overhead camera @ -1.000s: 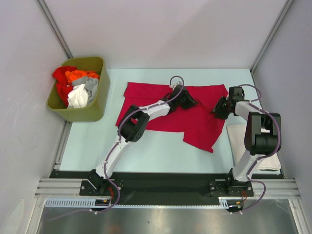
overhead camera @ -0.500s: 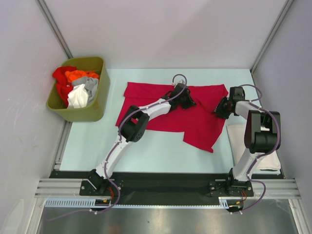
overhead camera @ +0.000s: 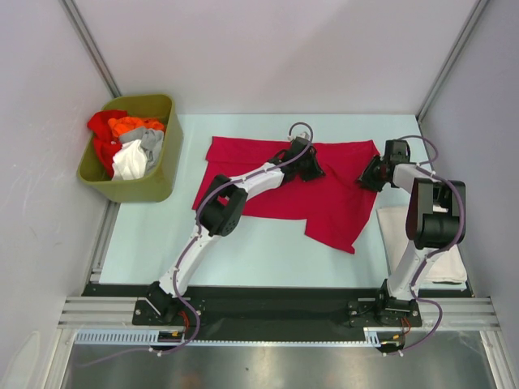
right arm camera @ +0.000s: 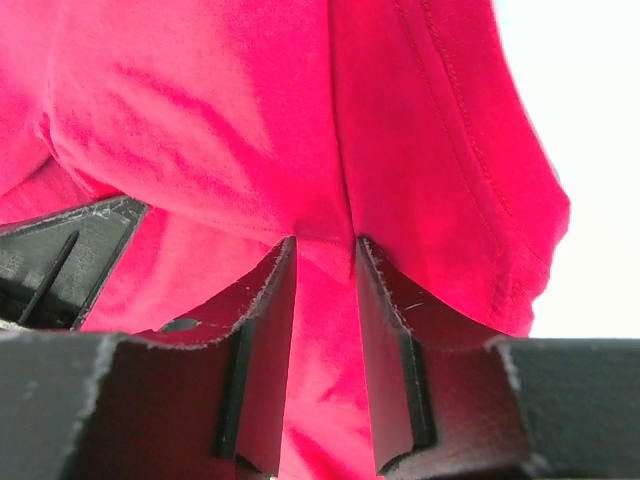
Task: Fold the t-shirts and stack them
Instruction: Fold the tshirt
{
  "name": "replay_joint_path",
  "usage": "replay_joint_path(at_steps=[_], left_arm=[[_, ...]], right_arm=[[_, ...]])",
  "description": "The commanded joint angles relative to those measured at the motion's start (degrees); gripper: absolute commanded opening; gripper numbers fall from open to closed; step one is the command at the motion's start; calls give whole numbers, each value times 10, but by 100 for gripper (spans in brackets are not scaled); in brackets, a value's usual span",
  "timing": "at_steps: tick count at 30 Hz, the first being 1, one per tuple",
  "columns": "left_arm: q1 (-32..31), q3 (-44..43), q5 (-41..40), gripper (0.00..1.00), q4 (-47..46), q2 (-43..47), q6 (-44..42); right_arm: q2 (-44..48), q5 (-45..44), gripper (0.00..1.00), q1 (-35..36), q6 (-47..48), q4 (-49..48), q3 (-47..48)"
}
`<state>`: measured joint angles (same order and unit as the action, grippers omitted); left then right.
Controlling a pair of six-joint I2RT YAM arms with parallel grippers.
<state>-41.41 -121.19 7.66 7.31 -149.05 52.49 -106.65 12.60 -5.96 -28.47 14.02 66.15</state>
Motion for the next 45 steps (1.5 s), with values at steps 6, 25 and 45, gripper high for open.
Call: replay_joint_path(at_steps=[6, 25, 45], left_arm=[[-2, -12, 4, 0, 22, 46, -22], [17, 2, 51, 1, 53, 95, -55], [38, 25, 178, 24, 90, 93, -72]], right_arm=[[-15, 11, 33, 6, -6, -17, 18], [20, 9, 0, -12, 2, 87, 83], [4, -1, 3, -31, 15, 145, 95]])
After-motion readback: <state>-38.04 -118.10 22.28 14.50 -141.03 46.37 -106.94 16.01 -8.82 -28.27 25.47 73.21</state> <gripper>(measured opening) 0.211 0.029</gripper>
